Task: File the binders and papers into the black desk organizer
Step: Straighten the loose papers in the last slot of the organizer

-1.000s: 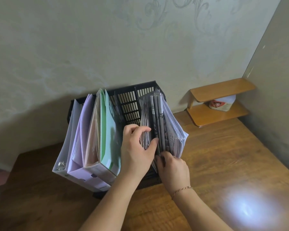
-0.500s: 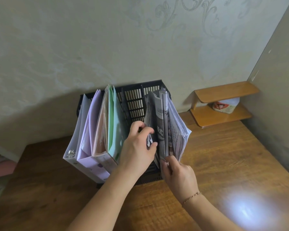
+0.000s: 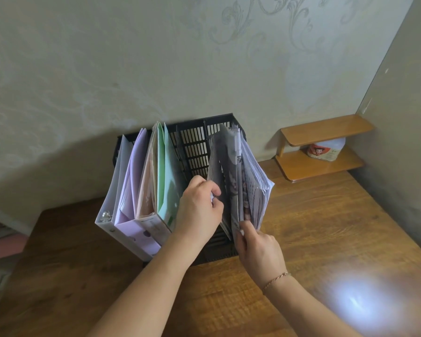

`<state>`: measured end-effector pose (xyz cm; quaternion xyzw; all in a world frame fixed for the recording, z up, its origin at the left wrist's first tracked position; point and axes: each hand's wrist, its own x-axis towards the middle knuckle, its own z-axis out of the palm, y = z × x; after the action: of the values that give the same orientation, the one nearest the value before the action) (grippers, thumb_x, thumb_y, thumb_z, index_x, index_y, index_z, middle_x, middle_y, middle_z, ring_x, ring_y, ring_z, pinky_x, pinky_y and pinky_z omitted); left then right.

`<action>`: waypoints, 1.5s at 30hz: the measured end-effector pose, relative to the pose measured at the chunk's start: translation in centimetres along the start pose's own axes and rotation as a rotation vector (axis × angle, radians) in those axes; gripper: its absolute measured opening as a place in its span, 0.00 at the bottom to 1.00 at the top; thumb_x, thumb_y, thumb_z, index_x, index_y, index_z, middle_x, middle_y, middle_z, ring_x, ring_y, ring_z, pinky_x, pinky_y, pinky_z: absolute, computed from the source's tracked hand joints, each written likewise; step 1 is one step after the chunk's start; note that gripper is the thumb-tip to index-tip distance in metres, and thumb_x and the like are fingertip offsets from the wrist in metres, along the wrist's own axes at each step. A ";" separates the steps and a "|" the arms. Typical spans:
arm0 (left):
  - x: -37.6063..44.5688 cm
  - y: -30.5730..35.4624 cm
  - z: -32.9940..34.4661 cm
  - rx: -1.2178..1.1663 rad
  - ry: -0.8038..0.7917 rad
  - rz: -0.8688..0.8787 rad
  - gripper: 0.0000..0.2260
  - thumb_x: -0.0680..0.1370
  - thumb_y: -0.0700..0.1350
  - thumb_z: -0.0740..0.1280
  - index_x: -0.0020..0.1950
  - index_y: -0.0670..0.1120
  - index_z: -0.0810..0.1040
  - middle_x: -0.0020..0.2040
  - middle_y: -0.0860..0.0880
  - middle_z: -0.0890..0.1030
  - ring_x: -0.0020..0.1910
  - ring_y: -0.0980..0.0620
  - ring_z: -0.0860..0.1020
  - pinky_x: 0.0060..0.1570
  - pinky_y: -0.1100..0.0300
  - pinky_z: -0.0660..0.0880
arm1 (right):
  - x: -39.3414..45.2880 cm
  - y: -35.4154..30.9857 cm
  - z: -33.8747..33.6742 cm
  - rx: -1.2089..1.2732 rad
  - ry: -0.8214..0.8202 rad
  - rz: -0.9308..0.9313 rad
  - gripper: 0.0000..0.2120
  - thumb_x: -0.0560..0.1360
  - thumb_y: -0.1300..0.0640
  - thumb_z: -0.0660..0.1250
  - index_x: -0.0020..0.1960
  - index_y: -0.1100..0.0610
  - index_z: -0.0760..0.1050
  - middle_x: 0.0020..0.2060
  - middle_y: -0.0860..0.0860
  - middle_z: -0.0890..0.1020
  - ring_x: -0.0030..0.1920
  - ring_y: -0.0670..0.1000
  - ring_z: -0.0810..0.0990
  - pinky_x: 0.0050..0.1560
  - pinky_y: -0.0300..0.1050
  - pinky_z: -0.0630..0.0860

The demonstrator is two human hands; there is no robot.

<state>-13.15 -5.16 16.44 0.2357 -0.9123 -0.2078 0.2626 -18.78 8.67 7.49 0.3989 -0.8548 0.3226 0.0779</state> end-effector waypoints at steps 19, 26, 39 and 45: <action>-0.3 0.1 -0.1 -0.088 0.068 0.020 0.03 0.73 0.40 0.70 0.45 0.47 0.80 0.46 0.53 0.74 0.41 0.58 0.74 0.42 0.78 0.67 | 1.2 -1.2 -0.9 0.056 0.072 0.113 0.13 0.77 0.48 0.60 0.55 0.55 0.72 0.27 0.50 0.80 0.24 0.55 0.78 0.21 0.45 0.72; -0.9 -0.4 0.7 -0.154 0.157 -0.034 0.06 0.71 0.36 0.72 0.45 0.44 0.80 0.47 0.50 0.76 0.44 0.60 0.72 0.48 0.79 0.66 | 4.0 -3.7 -0.9 0.089 -0.029 0.391 0.28 0.75 0.37 0.59 0.66 0.55 0.65 0.43 0.57 0.82 0.44 0.60 0.81 0.38 0.47 0.73; -3.0 -0.5 1.7 -0.257 0.193 -0.060 0.24 0.71 0.34 0.71 0.65 0.44 0.70 0.56 0.50 0.74 0.56 0.61 0.71 0.59 0.77 0.64 | 5.4 -3.8 -0.1 -0.177 -0.261 0.486 0.08 0.78 0.52 0.58 0.45 0.56 0.69 0.41 0.55 0.80 0.42 0.60 0.81 0.35 0.46 0.74; -3.4 -1.0 2.0 -0.326 0.152 -0.207 0.27 0.74 0.38 0.70 0.68 0.51 0.62 0.52 0.55 0.75 0.49 0.60 0.73 0.47 0.78 0.68 | 3.2 -3.8 0.0 -0.213 -0.142 0.319 0.10 0.74 0.59 0.64 0.36 0.54 0.65 0.27 0.52 0.76 0.27 0.58 0.77 0.21 0.39 0.57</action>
<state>-11.43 -3.60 13.04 0.2974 -0.8153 -0.3600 0.3424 -18.10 4.87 10.61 0.2698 -0.9397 0.2100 0.0073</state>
